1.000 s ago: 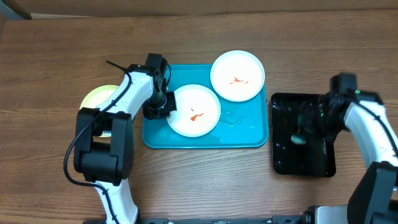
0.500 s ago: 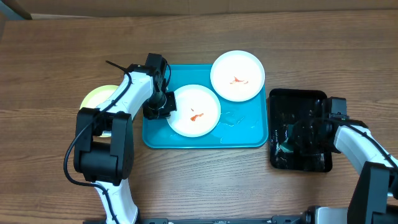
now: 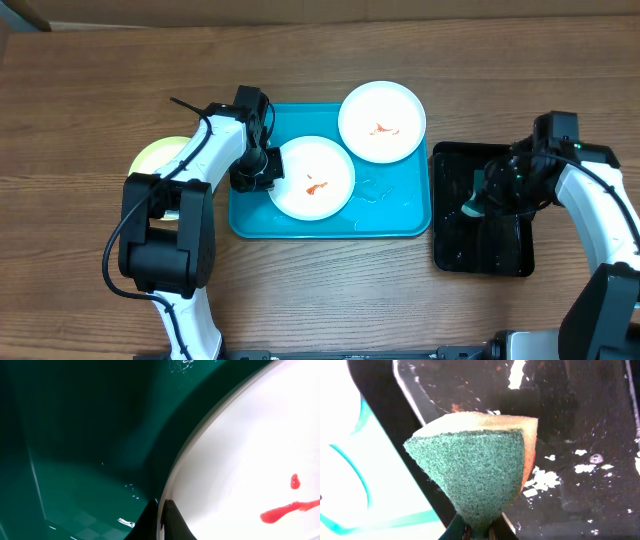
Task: Clean dirty plates on tray and stack at the side
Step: 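Grasp the green sponge with the right gripper and lift it, then scrub the tilted white plate's face with the sponge in the right gripper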
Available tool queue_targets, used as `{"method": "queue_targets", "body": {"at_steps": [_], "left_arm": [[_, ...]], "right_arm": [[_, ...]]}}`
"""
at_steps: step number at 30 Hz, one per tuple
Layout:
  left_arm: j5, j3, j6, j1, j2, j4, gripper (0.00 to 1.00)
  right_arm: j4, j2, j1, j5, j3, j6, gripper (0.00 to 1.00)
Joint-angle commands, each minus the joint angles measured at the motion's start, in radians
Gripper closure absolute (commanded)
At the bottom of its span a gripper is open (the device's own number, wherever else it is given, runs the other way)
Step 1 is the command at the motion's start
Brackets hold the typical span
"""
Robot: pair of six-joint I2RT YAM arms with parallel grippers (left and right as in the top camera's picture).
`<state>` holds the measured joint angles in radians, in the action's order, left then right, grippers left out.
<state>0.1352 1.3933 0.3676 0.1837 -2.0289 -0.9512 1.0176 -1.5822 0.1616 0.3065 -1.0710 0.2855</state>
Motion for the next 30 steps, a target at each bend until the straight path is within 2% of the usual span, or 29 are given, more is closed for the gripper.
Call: {"method": "queue_targets", "body": {"at_steps": [1,3,10,16,19,22,30], "left_arm": [[-0.019,-0.023,-0.002,0.003,-0.014,-0.005,0.96],[0.005,-0.023,-0.017,0.005,-0.014,-0.005,0.96],[0.042,-0.023,-0.056,0.046,-0.014,-0.01,0.96],[0.095,-0.023,-0.053,0.093,-0.014,-0.016,0.96],[0.102,-0.023,-0.053,0.12,-0.014,-0.013,0.96],[0.102,-0.023,-0.031,0.146,-0.014,-0.013,0.96],[0.103,-0.023,-0.003,0.191,-0.014,0.008,0.96]], "right_arm": [[0.006,0.004,-0.018,0.058,-0.021,-0.119,0.96],[0.003,0.004,-0.047,0.137,-0.023,-0.188,0.96],[-0.095,0.004,-0.257,0.144,-0.032,-0.188,0.96],[-0.277,0.003,-0.454,0.135,-0.032,-0.093,0.96],[-0.346,0.003,-0.534,0.068,-0.032,-0.021,0.97],[-0.373,0.002,-0.589,0.006,-0.032,0.026,0.96],[-0.406,-0.04,-0.665,0.008,-0.029,0.084,0.96]]}}
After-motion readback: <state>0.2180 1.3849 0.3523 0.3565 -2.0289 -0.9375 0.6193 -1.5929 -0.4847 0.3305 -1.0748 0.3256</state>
